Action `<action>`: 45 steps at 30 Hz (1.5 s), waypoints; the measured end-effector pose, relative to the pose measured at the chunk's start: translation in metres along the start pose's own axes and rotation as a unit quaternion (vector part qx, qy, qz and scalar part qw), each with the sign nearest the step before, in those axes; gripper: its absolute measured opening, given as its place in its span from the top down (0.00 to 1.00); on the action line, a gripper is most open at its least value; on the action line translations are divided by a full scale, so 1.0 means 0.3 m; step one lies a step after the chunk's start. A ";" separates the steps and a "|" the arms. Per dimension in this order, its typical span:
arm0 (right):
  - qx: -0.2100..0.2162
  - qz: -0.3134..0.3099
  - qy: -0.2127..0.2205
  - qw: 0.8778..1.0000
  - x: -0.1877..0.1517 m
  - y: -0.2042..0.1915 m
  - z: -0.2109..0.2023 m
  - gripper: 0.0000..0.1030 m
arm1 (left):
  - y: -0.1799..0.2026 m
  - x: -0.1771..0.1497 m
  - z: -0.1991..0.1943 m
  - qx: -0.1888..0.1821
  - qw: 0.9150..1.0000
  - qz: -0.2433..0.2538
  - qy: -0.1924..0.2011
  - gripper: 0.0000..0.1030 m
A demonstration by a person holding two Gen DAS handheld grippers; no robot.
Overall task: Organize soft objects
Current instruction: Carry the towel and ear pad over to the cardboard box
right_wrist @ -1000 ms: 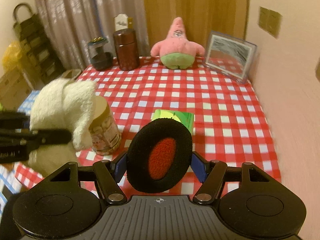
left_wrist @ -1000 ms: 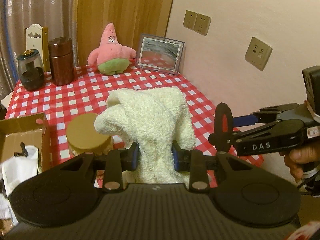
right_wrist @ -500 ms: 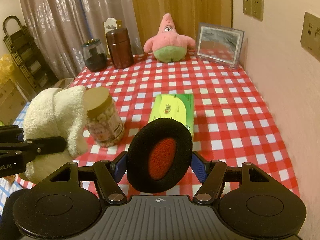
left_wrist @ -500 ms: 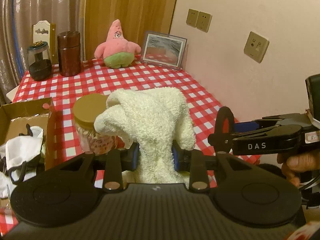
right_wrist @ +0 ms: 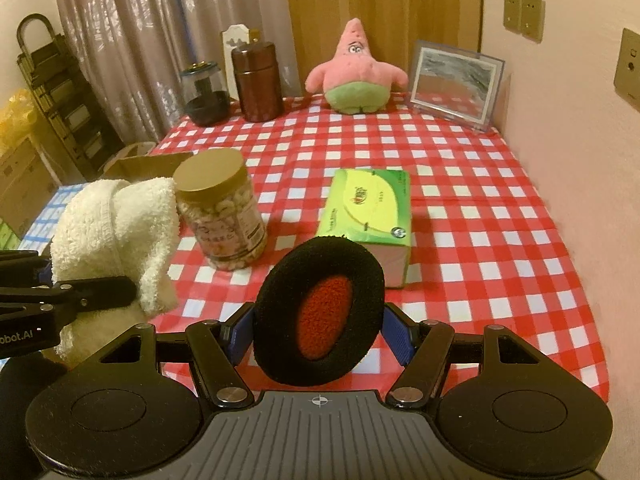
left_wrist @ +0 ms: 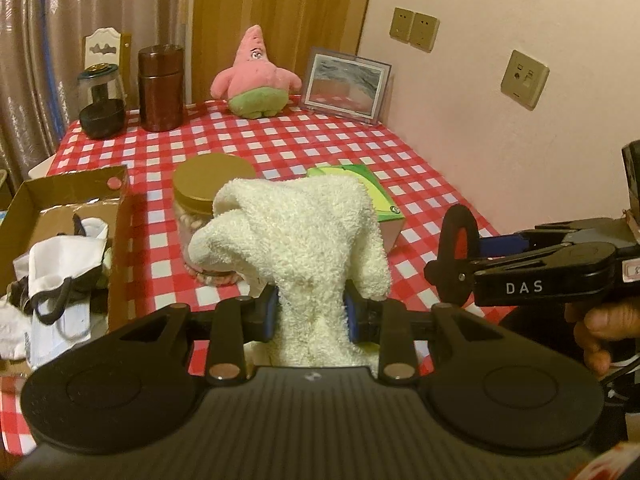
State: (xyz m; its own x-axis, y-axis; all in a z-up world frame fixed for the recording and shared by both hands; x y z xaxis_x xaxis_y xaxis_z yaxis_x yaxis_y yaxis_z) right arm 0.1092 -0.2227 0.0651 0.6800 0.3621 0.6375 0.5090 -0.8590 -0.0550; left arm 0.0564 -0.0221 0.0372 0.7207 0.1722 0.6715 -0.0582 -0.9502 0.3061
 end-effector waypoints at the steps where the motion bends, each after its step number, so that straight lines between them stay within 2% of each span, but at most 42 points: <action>1: 0.001 -0.001 0.000 1.000 -0.002 -0.007 0.001 0.35 | -0.005 -0.005 -0.006 0.001 1.000 -0.001 0.001 0.73; 15: 0.040 -0.027 0.002 0.999 0.016 -0.145 0.041 0.35 | -0.098 -0.029 -0.066 0.033 0.999 -0.018 0.006 0.73; 22: 0.063 -0.046 0.008 0.997 0.053 -0.235 0.070 0.35 | -0.180 -0.017 -0.104 0.061 0.998 -0.030 0.014 0.73; 35: 0.093 -0.081 0.013 0.992 0.128 -0.394 0.128 0.35 | -0.306 -0.015 -0.169 0.089 0.994 -0.052 0.027 0.73; 45: 0.115 -0.113 0.016 0.987 0.184 -0.542 0.192 0.35 | -0.450 -0.018 -0.233 0.117 0.990 -0.070 0.036 0.73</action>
State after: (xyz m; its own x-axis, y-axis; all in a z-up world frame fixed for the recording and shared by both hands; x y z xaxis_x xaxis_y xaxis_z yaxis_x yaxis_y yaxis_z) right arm 0.0945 -0.0421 0.0650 0.5209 0.5203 0.6767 0.7540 -0.6521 -0.0790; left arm 0.0120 0.1233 0.0393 0.6584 0.3173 0.6825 0.2073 -0.9482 0.2408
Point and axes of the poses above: each gripper's, at about its wrist camera, not at the fingertips, and z roughly the way its jaws point, y to its right, x to its top, the point moved 5 cm from there along z, roughly the way its jaws point, and after that the axes turned 12 degrees about -z, right-handed, at the moved point
